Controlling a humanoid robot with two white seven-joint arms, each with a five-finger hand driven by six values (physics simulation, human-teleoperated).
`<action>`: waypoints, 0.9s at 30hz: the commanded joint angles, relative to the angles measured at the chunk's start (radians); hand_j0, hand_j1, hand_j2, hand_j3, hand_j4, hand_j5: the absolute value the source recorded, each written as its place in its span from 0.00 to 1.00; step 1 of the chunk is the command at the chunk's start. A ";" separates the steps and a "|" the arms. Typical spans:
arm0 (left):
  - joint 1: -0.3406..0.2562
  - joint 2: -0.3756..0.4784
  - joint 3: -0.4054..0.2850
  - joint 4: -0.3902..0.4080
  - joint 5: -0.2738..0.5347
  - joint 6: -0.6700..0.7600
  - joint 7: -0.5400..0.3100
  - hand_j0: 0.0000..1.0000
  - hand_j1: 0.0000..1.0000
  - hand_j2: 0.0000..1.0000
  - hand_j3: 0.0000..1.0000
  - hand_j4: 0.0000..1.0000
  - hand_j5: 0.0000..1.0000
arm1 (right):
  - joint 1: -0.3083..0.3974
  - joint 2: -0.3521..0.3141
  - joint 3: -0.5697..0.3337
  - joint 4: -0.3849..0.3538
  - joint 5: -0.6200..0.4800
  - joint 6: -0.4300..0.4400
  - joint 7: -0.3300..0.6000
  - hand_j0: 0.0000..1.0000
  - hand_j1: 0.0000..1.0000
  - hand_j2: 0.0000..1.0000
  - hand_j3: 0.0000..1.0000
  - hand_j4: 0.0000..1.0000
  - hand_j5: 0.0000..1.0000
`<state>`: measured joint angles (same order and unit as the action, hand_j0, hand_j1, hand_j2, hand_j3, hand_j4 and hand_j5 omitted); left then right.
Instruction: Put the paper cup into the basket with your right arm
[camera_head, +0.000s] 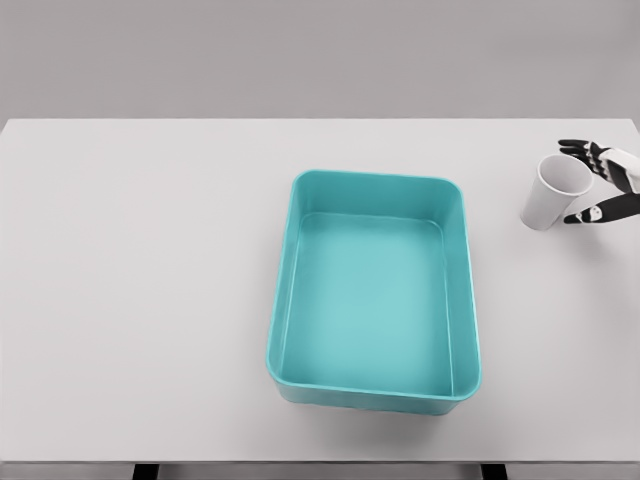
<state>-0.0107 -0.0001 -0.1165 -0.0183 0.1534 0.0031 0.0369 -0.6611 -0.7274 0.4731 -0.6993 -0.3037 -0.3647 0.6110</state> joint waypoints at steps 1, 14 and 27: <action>0.000 0.000 0.000 0.000 0.000 0.000 0.000 1.00 1.00 1.00 1.00 1.00 1.00 | 0.000 0.000 0.001 -0.009 -0.006 0.001 0.000 1.00 1.00 1.00 1.00 1.00 1.00; 0.000 0.000 0.000 0.000 0.000 0.000 0.000 1.00 1.00 1.00 1.00 1.00 1.00 | 0.000 0.005 0.002 -0.020 -0.006 0.001 0.000 1.00 1.00 1.00 1.00 1.00 1.00; 0.000 0.000 0.000 0.000 0.000 0.000 0.000 1.00 1.00 1.00 1.00 1.00 1.00 | -0.002 0.013 0.015 -0.037 -0.006 0.003 0.000 1.00 1.00 1.00 1.00 1.00 1.00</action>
<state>-0.0107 -0.0001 -0.1165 -0.0181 0.1534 0.0031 0.0369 -0.6627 -0.7151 0.4874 -0.7339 -0.3038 -0.3632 0.6110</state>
